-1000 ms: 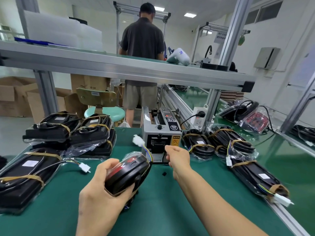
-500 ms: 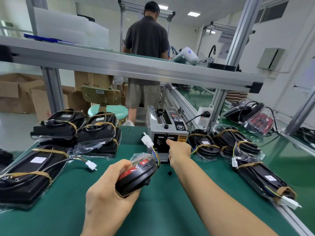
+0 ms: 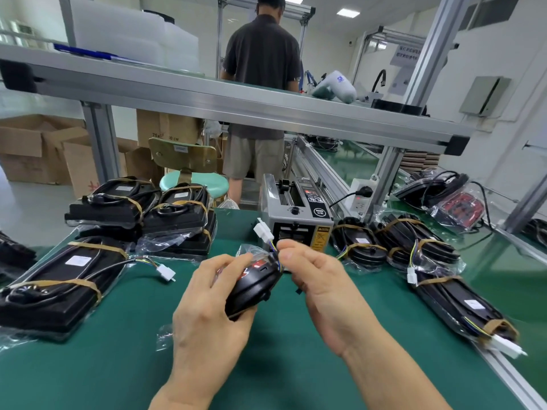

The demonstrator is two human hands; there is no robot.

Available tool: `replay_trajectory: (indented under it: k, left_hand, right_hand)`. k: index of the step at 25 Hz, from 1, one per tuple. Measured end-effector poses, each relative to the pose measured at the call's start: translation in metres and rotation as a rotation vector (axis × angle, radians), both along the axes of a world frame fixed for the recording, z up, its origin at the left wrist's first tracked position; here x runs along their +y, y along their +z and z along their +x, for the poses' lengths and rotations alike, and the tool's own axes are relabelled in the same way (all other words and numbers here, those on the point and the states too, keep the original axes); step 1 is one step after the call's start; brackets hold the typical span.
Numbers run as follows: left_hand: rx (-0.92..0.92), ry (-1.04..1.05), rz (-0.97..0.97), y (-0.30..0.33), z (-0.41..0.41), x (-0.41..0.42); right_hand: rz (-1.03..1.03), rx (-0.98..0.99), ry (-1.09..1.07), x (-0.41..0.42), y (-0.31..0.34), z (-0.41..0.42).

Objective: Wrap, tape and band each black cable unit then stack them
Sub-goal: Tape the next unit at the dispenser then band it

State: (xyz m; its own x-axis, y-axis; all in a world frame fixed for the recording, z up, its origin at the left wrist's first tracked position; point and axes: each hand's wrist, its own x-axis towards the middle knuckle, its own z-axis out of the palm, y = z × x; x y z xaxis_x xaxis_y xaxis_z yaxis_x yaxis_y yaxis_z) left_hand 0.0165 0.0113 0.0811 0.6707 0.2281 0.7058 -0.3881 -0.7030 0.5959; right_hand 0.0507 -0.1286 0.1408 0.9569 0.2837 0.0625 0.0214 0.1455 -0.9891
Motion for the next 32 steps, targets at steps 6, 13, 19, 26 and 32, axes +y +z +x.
replay_trajectory:
  k: [6, 13, 19, 26, 32]
  left_hand:
    - [-0.088, 0.088, 0.001, -0.009, 0.0, -0.01]
    - [-0.179, 0.045, 0.021, -0.022, -0.011, -0.015]
    - [-0.173, 0.0, 0.011, -0.025, -0.019, -0.016]
    - [-0.167, 0.001, 0.007, -0.023, -0.02, -0.016]
    - [-0.176, 0.007, 0.014, -0.022, -0.019, -0.016]
  right_hand:
    - [0.016, 0.047, -0.069, 0.0, -0.004, -0.007]
    - [0.008, 0.08, -0.08, -0.008, -0.008, -0.024]
    - [0.007, 0.094, -0.117, -0.012, -0.02, -0.044]
    - [0.007, 0.081, -0.095, -0.011, -0.018, -0.043]
    - [-0.081, 0.034, -0.099, -0.011, -0.017, -0.041]
